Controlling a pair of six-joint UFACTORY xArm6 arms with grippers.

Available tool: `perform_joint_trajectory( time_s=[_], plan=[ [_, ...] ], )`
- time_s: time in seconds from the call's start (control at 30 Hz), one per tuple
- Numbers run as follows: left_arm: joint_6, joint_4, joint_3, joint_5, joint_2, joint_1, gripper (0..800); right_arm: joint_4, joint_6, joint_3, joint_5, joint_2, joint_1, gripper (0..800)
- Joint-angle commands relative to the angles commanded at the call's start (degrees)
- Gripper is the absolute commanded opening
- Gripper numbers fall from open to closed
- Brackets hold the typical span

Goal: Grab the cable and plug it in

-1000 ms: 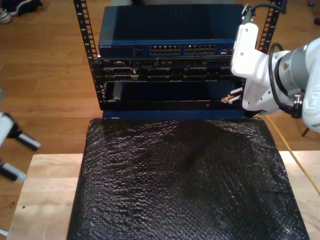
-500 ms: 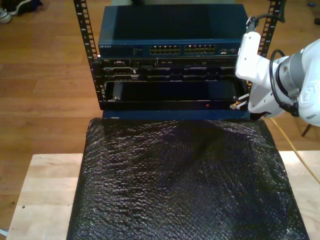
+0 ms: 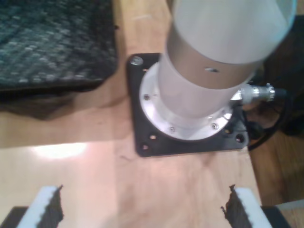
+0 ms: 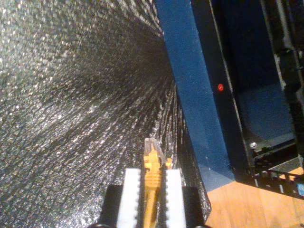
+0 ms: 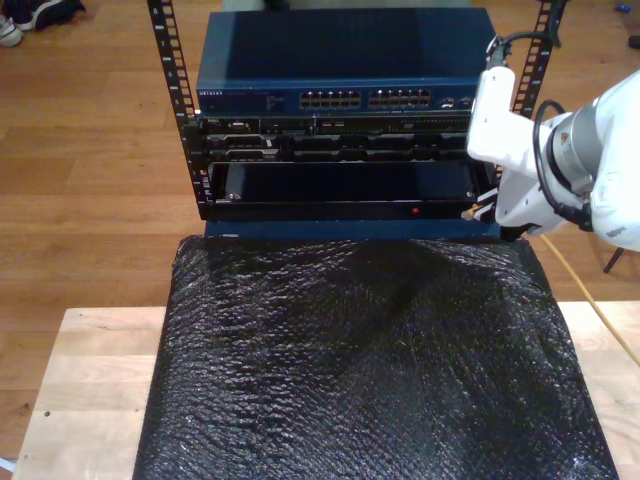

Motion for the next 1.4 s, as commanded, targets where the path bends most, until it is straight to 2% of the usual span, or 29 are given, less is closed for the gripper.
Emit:
perform_joint_trajectory(
  time_s=[0.13,0.23,0.33,0.6,0.83,1.03,1.17,1.4],
  plan=[
    [1.23,2.37,5.8,-4.75,-4.31,0.09,800,-1.93,1.49,-0.53,0.09,0.0,0.0,0],
    [1.32,2.73,8.18,-5.63,-5.63,0.09,800,-2.55,2.11,-0.53,0.18,0.0,0.0,0],
    [1.93,2.81,10.37,-6.68,-5.71,0.18,800,-2.64,2.11,-0.35,0.18,0.0,0.0,0],
    [3.52,7.38,16.7,-14.77,-6.33,5.45,800,-2.73,2.11,0.09,0.18,0.0,0.0,0],
    [8.53,7.47,19.43,-19.25,-6.51,7.3,800,-2.73,1.93,-0.35,0.26,0.09,0.09,0],
    [9.93,7.38,25.49,-30.33,-6.42,9.32,800,-2.73,1.93,-0.53,0.26,0.62,0.0,0],
    [10.02,7.38,27.69,-34.64,-6.15,10.46,800,-2.73,2.11,-0.35,-0.09,0.79,0.0,0],
    [10.2,7.3,28.13,-35.78,-5.89,10.46,800,-4.13,1.76,-1.58,-0.97,2.11,-0.09,0]
  ],
)
